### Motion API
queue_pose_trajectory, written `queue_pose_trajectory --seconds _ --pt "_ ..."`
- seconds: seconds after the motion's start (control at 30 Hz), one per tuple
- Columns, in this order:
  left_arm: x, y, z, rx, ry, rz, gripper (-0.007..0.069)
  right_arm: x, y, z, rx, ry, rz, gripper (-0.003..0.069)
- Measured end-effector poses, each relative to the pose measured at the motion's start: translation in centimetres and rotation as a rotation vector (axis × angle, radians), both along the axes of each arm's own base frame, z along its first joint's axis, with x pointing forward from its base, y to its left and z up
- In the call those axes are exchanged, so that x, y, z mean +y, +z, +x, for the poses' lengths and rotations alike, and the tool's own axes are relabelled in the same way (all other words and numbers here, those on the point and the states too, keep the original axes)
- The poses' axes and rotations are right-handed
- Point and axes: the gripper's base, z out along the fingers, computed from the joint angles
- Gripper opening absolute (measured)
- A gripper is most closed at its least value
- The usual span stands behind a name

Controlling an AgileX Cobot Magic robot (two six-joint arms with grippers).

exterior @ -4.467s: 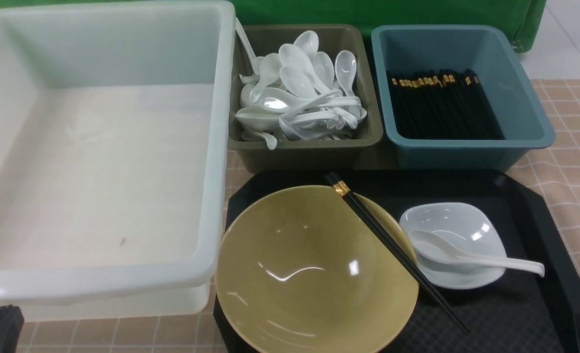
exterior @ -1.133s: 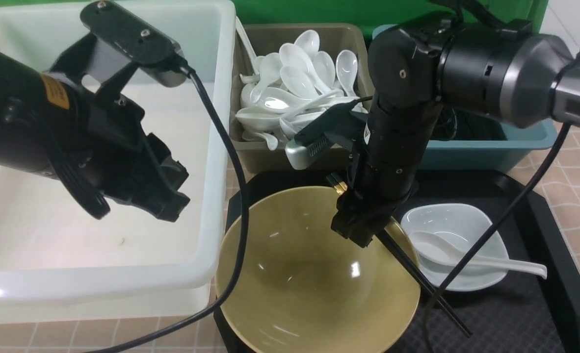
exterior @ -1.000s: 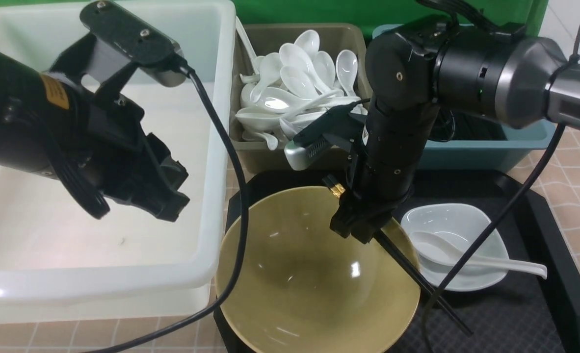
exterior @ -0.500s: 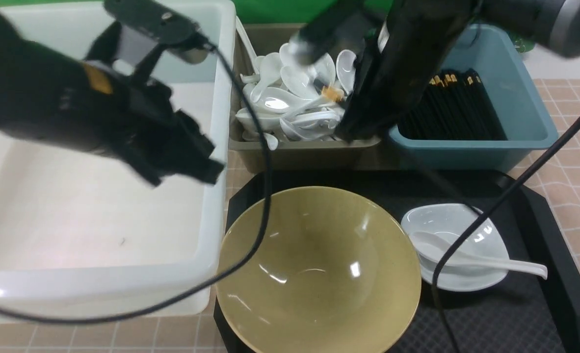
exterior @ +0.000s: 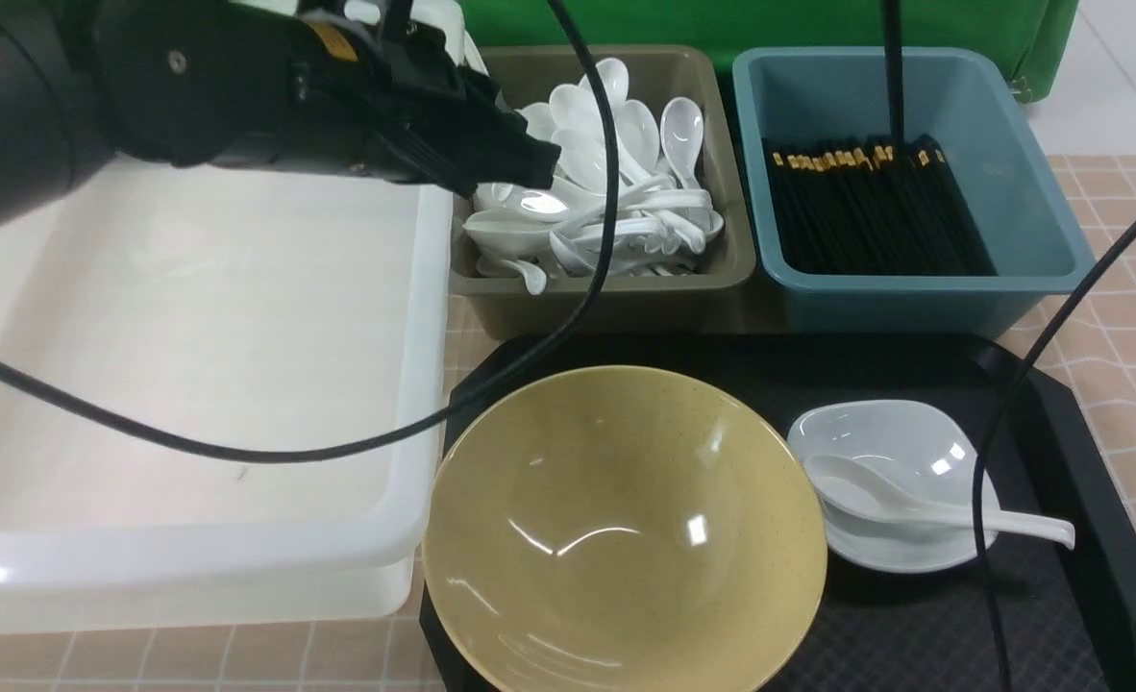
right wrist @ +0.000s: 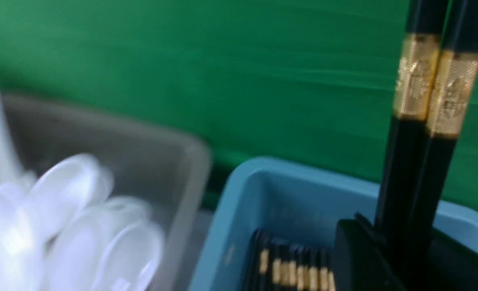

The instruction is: On brown table put chopsticks spoon bowls plates into blue grey white boxes.

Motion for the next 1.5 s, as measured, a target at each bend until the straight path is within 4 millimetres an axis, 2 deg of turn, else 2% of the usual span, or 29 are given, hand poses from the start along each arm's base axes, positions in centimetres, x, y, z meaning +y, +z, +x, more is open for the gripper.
queue_pose_trajectory --seconds 0.03,0.13,0.2,0.23,0.27,0.3,0.37,0.47,0.5,0.53,0.67,0.7,0.73,0.83,0.87,0.93,0.97,1.0,1.1,1.2,1.37,1.5 --pt "0.0 0.1 -0.1 0.004 -0.004 0.004 0.0001 -0.8 -1.4 0.9 0.009 -0.029 0.025 0.0168" --pt "0.1 -0.2 -0.6 0.051 -0.022 0.026 0.0001 -2.0 -4.5 2.0 0.104 -0.074 0.032 0.0175" --pt "0.1 -0.3 -0.7 0.068 -0.03 0.038 0.0001 -2.1 -5.5 2.1 0.153 -0.082 0.025 0.0196" --pt "0.1 -0.6 -0.9 0.087 -0.049 0.062 0.0001 -2.2 -6.2 1.9 0.219 -0.093 0.013 0.0251" --pt "0.1 -0.6 -0.9 0.092 -0.052 0.066 0.0001 -2.2 -6.2 1.9 0.217 -0.093 0.013 0.026" --pt "0.2 -0.6 -1.1 0.098 -0.068 0.084 0.0001 -2.2 -6.1 1.6 0.273 -0.102 0.002 0.033" --pt "0.3 -0.3 -1.4 0.091 -0.079 0.095 0.0001 -2.3 -5.5 1.2 0.347 -0.102 -0.034 0.0422" --pt "0.7 1.1 -2.3 0.05 -0.089 0.094 0.0001 -2.4 -3.2 -0.2 0.494 -0.04 -0.169 0.055" --pt "0.9 1.6 -2.7 0.033 -0.088 0.087 0.0001 -2.2 -2.4 -0.7 0.523 -0.014 -0.205 0.057" --pt "0.9 1.8 -2.8 0.029 -0.088 0.085 0.0001 -2.1 -2.4 -0.9 0.545 0.0 -0.223 0.0582" --pt "1.4 3.6 -3.9 -0.027 -0.082 0.037 0.0001 -0.3 1.1 -3.8 0.564 0.136 -0.238 0.0591" --pt "1.3 3.6 -4.0 -0.022 -0.083 0.029 0.0001 0.4 1.4 -4.9 0.575 0.178 -0.222 0.0585" --pt "1.3 3.6 -4.0 -0.021 -0.083 0.028 0.0001 0.4 1.5 -5.1 0.576 0.183 -0.22 0.0584" --pt "1.3 3.1 -4.4 0.044 -0.115 0.054 0.0001 2.6 1.9 -9.6 0.623 0.345 -0.268 0.0553" --pt "1.3 3.0 -4.5 0.052 -0.121 0.059 0.0001 2.7 2.2 -10.1 0.618 0.355 -0.273 0.0549" --pt "1.3 2.5 -4.8 0.09 -0.164 0.109 0.0001 3.6 0.0 -14.0 0.705 0.499 -0.359 0.053" --pt "1.3 2.5 -4.8 0.094 -0.165 0.109 0.0001 3.6 -0.1 -14.2 0.712 0.506 -0.364 0.0528" --pt "1.2 2.3 -4.9 0.104 -0.183 0.127 0.0001 3.3 -1.7 -16.2 0.771 0.564 -0.403 0.0518" --pt "1.1 2.1 -4.9 0.109 -0.202 0.128 0.0001 2.5 -4.9 -18.7 0.878 0.647 -0.474 0.0503" --pt "0.9 2.0 -4.7 0.112 -0.214 0.122 0.0001 2.0 -7.3 -19.3 0.907 0.666 -0.521 0.0494" --pt "0.5 1.4 -4.5 0.131 -0.244 0.118 0.0001 2.2 -9.8 -18.1 0.858 0.658 -0.543 0.0491" --pt "0.4 1.1 -4.6 0.155 -0.266 0.133 0.0001 2.5 -11.9 -17.5 0.909 0.675 -0.549 0.0489"
